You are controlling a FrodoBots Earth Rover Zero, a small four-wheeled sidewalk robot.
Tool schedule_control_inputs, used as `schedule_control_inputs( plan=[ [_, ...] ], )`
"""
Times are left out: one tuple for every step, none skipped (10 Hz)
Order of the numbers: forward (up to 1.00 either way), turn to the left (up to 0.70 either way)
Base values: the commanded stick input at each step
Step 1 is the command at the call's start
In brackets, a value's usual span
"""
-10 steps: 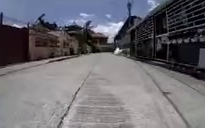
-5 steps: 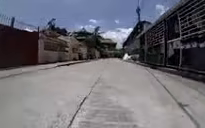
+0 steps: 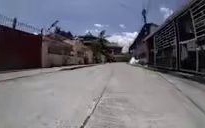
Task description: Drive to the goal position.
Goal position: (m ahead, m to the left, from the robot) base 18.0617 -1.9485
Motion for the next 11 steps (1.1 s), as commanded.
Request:
schedule_control_inputs(
  plan=[
    [1.0, -0.27],
    [1.0, -0.27],
    [1.0, -0.27],
    [1.0, -0.27],
    [1.0, -0.27],
    [1.0, -0.27],
    [1.0, -0.27],
    [1.0, -0.27],
    [1.0, -0.27],
    [1.0, -0.08],
    [1.0, 0.13]
  ],
)
